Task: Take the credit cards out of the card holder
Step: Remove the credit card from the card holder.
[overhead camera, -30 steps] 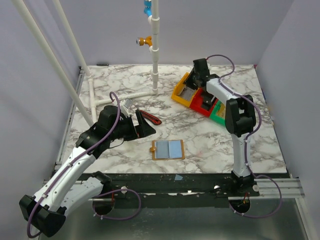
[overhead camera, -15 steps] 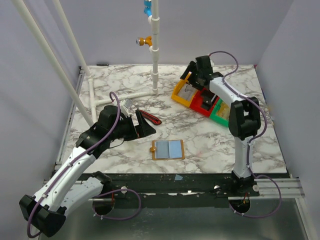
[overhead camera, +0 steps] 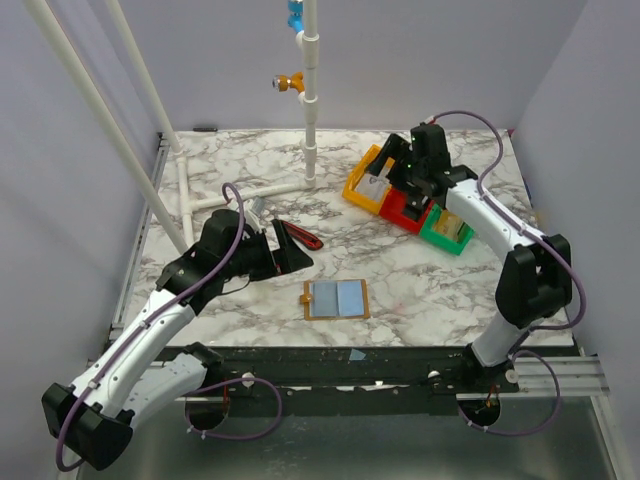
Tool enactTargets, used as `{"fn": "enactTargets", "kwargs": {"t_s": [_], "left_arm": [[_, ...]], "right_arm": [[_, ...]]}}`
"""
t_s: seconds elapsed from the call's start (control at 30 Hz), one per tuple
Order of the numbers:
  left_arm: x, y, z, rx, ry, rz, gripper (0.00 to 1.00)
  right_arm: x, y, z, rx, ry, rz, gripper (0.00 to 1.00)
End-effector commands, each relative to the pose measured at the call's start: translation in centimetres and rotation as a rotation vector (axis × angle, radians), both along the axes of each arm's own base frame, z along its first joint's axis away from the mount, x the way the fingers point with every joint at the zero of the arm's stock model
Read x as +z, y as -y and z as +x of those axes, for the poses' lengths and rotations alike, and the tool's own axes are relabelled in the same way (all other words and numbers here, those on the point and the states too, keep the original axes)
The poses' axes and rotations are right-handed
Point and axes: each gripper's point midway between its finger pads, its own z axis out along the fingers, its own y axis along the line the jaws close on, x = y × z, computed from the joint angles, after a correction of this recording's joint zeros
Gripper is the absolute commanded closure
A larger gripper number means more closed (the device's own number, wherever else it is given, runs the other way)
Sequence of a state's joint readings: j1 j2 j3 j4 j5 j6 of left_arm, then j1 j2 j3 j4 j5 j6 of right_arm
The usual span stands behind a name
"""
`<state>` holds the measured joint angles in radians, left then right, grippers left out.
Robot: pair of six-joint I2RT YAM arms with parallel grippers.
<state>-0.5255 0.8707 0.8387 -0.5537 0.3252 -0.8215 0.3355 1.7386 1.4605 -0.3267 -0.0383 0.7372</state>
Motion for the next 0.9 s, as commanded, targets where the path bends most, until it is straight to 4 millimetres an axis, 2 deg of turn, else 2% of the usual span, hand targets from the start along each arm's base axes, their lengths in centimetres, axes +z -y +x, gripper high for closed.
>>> {"fn": "enactTargets", "kwargs": {"t_s": [0.0,0.17,0.37,0.6,0.8,0.87], "left_arm": [[-1.1,-0.3,0.6,0.031,-0.006,0.021,0.01],[-2.1,-0.4,0.9,0.044,-0.027,0.038,0.01],[-3.0,-0.3,1.2,0.05,-0.047,0.048,0.01],[-4.6,-1.5,1.3,0.086,-0.059,0.113,0.01],[-6.0,-2.6,0.9,0.111,-0.081,0.141,0.01],[-6.4,-2.8,0.9,0.115,-0.089,0.144,0.01]], "right_arm": [[-0.6,-2.1,-4.9,0.111,-0.016,-0.009,0.05],[-1.8,-4.0,-9.7,0.183,-0.043,-0.005,0.05],[-3.0,-7.1,-14.4,0.281,-0.08,0.014,0.05],[-6.1,-10.0,-19.7,0.362,-0.157,0.017,0.06],[-7.5,-12.5,-23.3,0.445,-0.197,0.108,0.17],[-8.3,-13.3,-24.3,0.466,-0.214,0.104,0.29]]}}
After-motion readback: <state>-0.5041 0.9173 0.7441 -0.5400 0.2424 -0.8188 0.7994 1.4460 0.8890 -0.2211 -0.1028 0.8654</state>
